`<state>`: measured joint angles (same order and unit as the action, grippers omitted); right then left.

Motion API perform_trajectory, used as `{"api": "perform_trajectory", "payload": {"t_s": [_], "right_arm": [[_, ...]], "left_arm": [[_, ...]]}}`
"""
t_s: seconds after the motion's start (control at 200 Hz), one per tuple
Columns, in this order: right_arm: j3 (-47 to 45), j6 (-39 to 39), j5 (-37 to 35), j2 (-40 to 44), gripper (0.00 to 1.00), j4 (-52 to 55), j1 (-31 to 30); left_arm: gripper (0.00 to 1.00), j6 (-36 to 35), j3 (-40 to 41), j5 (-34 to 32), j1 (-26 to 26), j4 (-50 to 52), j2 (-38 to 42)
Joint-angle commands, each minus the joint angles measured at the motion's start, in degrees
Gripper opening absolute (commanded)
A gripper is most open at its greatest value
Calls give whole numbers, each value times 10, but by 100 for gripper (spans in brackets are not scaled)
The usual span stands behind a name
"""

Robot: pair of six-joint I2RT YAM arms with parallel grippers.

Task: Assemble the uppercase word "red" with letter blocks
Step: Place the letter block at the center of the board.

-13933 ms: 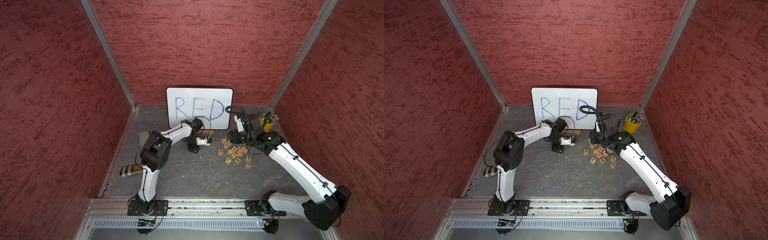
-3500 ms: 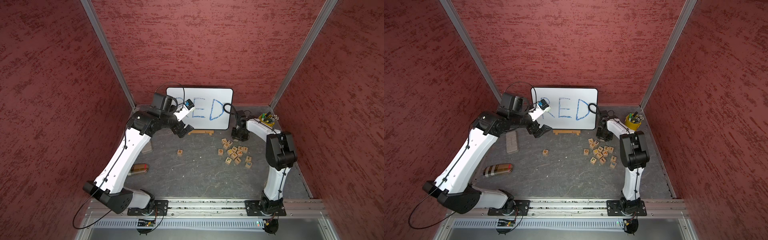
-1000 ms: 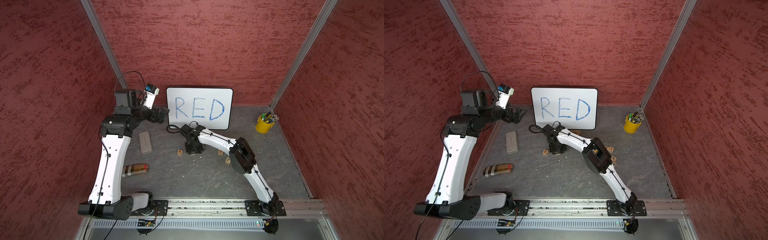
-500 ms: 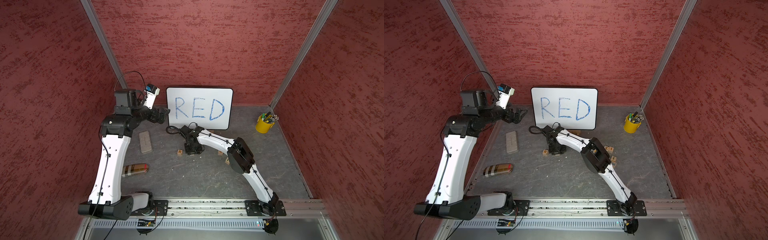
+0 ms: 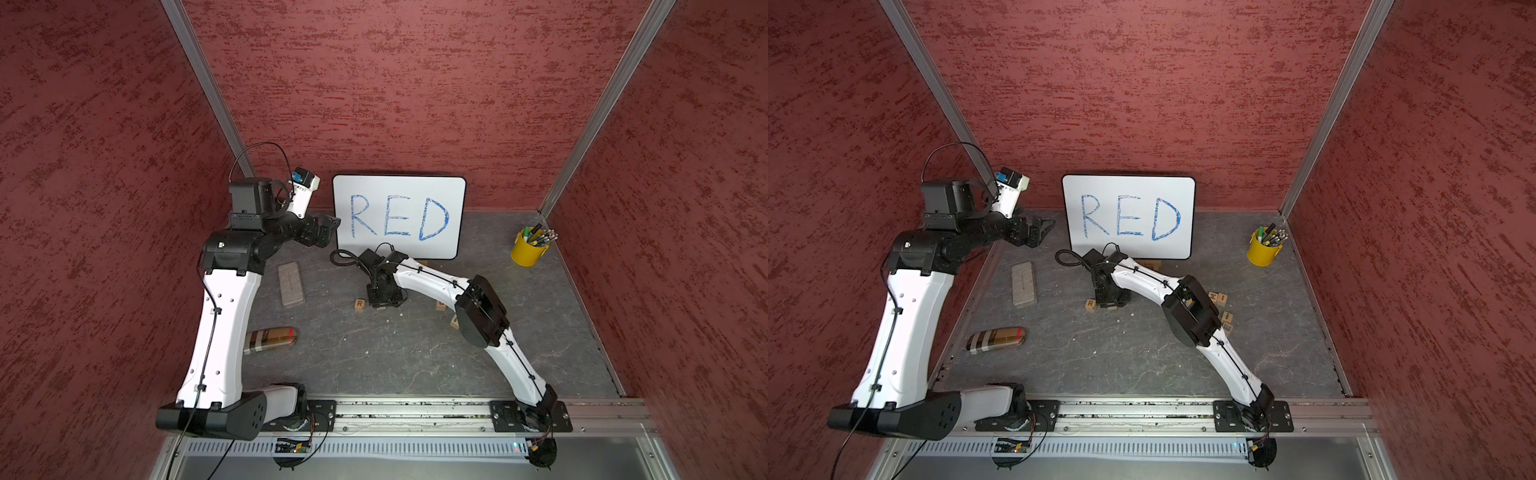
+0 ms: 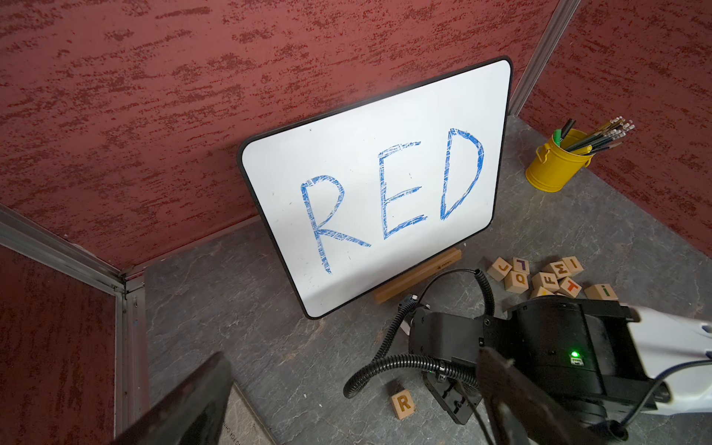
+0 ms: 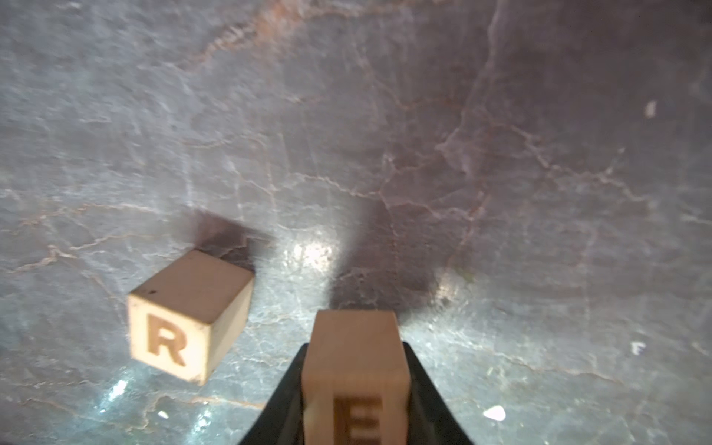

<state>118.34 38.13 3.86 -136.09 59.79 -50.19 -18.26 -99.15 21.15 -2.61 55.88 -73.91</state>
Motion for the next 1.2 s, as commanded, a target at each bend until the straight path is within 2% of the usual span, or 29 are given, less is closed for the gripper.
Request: {"api": "perform_trajectory", "payload": {"t_s": [0.0,0.361,0.551,0.701,1.022,1.192], "right_arm": [[13,7,-7,-8,39,4,-5],[33,1,-29,-8,42,18,-6],[55,-11,1,-4,42,25,-6],[55,-17,-9,16,42,33,-6],[51,-44,-112,69,41,61,7],[29,-65,-215,130,42,44,18]], "left_arm": [[100,1,-2,11,-4,-5,8],[100,1,-6,8,-5,-4,9],[100,0,-10,8,-6,-3,8],[99,-2,-10,3,-6,-3,12],[100,0,-36,7,-9,19,1],[99,1,-34,7,-22,13,2]]}}
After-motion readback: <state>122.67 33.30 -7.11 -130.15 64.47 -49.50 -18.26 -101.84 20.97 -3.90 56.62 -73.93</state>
